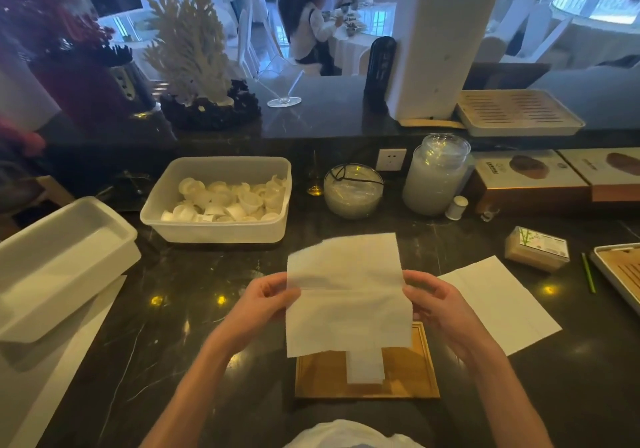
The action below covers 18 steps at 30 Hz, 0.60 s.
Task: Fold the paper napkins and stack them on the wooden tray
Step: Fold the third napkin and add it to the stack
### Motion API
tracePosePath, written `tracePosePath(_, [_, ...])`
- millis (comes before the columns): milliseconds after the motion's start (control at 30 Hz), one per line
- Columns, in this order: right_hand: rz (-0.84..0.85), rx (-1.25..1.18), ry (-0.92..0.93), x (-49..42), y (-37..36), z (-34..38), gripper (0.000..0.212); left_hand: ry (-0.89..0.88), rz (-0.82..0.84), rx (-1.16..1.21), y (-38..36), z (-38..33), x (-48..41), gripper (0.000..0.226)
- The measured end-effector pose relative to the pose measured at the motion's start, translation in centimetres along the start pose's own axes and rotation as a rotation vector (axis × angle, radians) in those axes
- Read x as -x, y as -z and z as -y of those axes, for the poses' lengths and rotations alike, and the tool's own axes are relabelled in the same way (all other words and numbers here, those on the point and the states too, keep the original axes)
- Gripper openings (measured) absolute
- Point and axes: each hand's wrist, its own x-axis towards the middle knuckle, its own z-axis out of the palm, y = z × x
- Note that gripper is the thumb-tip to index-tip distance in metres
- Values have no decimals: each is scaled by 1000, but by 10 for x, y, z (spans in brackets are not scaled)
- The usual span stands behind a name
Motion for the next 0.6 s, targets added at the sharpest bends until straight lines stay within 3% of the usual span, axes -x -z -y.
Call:
tracePosePath(133, [-7,3,40,-2,1,0,11,-35,-14,-20,3,2,-4,21])
tracePosePath(267, [-20,17,48,-3,0,0,22,-45,-21,-110,3,4,-9,34])
tracePosePath(467, [-37,33,78,-5,-2,0,22,-44,-30,-21,-5,-1,-6,18])
tracePosePath(533, [-24,4,95,-3,-4,3,16,-39,5,71,-7,-2,-4,15])
tracePosePath(600, [-38,4,122,-1,-8,6,10,-16,83,308,-4,-1,-3,35])
